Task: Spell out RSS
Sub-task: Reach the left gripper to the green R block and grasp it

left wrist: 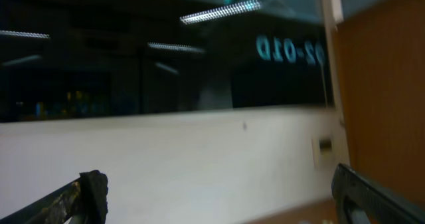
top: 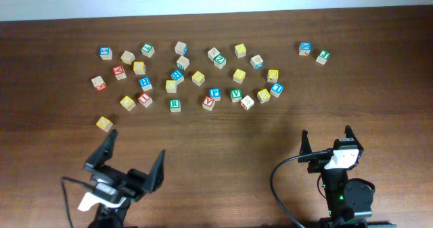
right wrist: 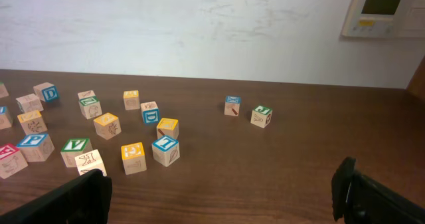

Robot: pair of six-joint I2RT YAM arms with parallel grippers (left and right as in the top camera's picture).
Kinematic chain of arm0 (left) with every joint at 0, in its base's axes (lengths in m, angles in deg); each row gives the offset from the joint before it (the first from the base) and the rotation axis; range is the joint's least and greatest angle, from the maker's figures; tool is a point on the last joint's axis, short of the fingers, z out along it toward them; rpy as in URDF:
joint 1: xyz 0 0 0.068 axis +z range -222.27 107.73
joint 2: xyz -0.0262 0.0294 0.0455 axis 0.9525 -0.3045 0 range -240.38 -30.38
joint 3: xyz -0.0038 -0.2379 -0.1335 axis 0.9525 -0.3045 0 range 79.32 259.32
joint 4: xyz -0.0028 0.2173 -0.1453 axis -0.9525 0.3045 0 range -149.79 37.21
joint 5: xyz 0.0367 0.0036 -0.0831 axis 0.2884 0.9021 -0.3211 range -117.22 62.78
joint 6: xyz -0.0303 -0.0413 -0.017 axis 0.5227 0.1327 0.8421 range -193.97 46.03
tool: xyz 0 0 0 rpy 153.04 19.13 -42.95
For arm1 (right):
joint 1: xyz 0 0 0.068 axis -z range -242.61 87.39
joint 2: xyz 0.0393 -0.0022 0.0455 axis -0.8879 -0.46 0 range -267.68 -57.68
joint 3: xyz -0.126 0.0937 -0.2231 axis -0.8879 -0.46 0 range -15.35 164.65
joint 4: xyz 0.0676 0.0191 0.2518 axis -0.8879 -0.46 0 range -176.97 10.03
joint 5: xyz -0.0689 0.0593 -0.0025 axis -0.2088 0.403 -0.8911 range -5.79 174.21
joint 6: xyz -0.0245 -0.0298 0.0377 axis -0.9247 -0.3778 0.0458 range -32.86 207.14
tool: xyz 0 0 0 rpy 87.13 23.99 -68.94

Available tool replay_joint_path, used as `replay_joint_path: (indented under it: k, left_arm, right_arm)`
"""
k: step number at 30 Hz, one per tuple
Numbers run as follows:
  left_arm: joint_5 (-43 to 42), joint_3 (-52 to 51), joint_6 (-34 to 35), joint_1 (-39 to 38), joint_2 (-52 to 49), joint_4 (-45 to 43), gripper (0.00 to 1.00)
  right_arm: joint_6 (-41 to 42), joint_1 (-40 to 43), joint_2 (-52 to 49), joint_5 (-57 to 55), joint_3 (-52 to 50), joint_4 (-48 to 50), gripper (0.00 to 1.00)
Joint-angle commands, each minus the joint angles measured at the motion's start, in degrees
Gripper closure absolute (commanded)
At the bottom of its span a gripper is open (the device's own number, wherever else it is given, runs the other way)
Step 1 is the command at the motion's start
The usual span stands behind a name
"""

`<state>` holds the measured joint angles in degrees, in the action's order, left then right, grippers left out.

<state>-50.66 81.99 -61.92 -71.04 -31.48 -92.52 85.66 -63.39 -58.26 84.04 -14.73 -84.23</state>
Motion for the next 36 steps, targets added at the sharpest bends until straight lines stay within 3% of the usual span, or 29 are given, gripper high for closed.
replay_joint_path:
  k: [1,3,6,8,10,12,13,14,18,20,23,28,30,33,36]
  left_arm:
    - [4.2,15.7,7.1,0.0,-8.8,3.3,0.01]
    - [-4.0,34.3,2.1,0.0,-22.7,20.3,0.01]
    - [-28.9,54.9,-0.2,0.0,-41.7,44.8,0.01]
    - [-30.8,60.3,1.3,-0.1,-51.6,47.1,0.01]
    - [-25.9,69.4,1.5,-0.5,-61.0,60.0,0.01]
    - [-3.1,80.0,-1.2,-4.0,-71.5,82.2,0.01]
    - [6.1,82.2,-1.2,-6.7,-75.9,88.4,0.01]
    - [8.8,82.3,-1.2,-9.6,-80.5,90.6,0.01]
    - [11.3,82.3,-1.1,-13.2,-96.7,90.6,0.01]
    - [21.4,82.3,6.6,-13.2,-104.3,90.7,0.01]
    - [22.2,82.3,6.3,-13.1,-112.6,86.0,0.02]
    - [23.1,82.3,3.8,-13.1,-117.2,81.4,0.16]
    - [23.0,82.3,3.8,-13.1,-117.2,78.9,0.34]
    - [23.0,82.3,3.7,-13.9,-117.5,78.6,0.32]
    - [23.7,82.3,3.8,-15.5,-117.9,78.6,0.38]
  right_arm:
    - [0.4,0.4,0.4,-0.4,-0.3,-0.4,0.02]
    - [0.4,0.4,0.4,-0.4,-0.3,-0.4,0.02]
    - [0.4,0.4,0.4,-0.4,-0.3,-0.4,0.02]
    - [0.4,0.4,0.4,-0.4,-0.3,-0.4,0.02]
    - [0.4,0.4,0.4,-0.4,-0.3,-0.4,0.02]
    - [0.4,0.4,0.4,-0.4,-0.3,-0.4,0.02]
    - [0.4,0.4,0.4,-0.4,-0.3,-0.4,0.02]
    - [0.4,0.4,0.4,-0.4,-0.3,-0.4,0.02]
    - [0.4,0.4,0.4,-0.4,-0.3,-0.4,0.02]
    - [0.4,0.4,0.4,-0.4,-0.3,-0.4,0.02]
    - [0.4,0.4,0.4,-0.4,-0.3,-0.4,0.02]
    - [0.4,0.4,0.4,-0.4,-0.3,-0.4,0.02]
    - [0.4,0.4,0.4,-0.4,-0.3,-0.4,0.02]
    - [0.4,0.4,0.4,-0.4,-0.3,-0.4,0.02]
    - [0.4,0.4,0.4,-0.4,-0.3,-0.4,0.02]
